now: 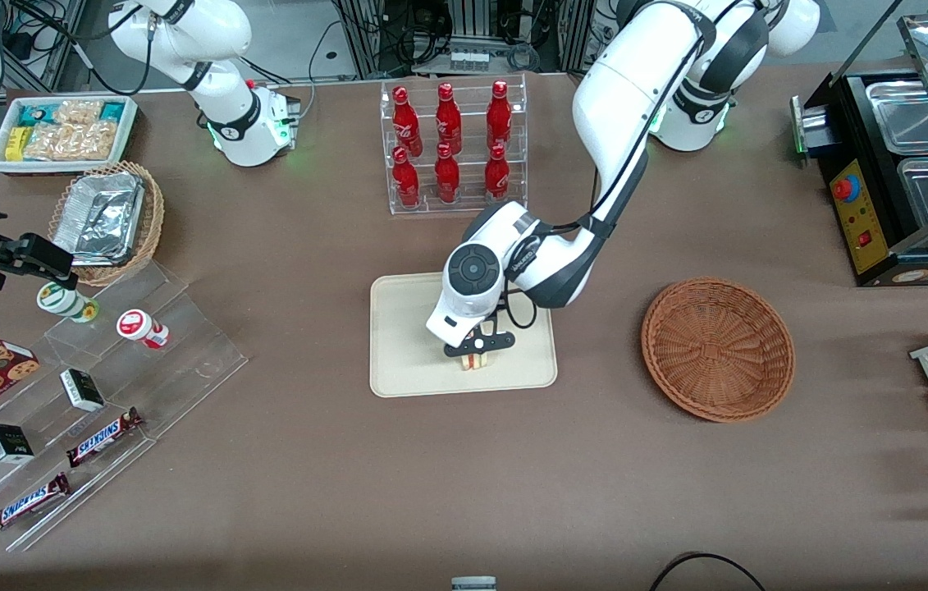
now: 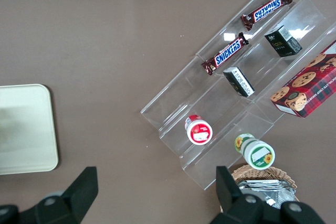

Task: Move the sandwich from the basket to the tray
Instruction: 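Lower the sandwich onto the tray center with the left gripper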

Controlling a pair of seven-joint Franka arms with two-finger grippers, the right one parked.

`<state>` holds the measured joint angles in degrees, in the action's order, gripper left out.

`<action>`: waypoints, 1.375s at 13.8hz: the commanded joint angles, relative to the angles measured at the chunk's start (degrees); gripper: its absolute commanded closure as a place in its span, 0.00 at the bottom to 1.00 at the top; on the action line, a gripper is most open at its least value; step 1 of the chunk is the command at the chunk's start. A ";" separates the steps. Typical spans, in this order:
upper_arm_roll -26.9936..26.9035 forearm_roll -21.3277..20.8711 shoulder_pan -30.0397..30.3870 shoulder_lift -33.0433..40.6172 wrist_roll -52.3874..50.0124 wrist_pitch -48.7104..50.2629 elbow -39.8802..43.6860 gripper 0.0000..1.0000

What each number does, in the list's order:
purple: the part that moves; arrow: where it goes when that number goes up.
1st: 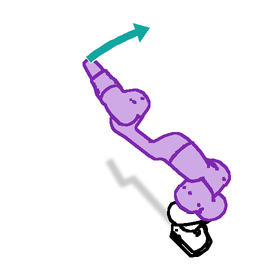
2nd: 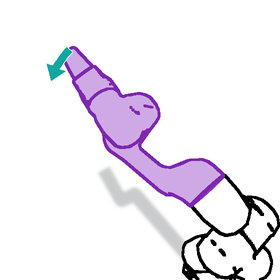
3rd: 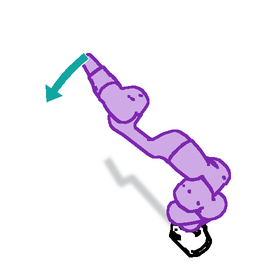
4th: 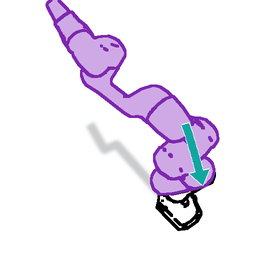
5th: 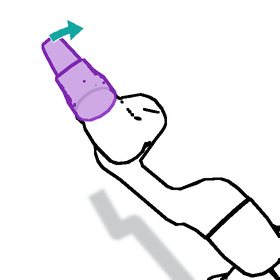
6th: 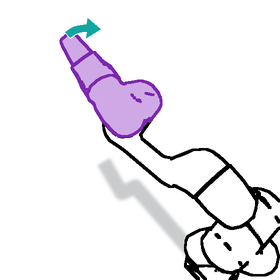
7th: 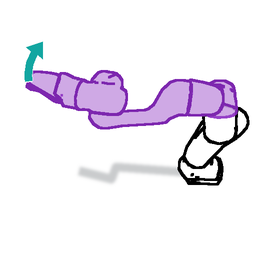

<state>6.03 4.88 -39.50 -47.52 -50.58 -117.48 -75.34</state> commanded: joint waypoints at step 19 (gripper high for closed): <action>-1.55 0.30 3.80 10.16 8.91 21.05 7.93 0.00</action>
<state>4.79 4.94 -37.44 -39.11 -45.47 -98.84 -66.76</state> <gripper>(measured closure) 0.000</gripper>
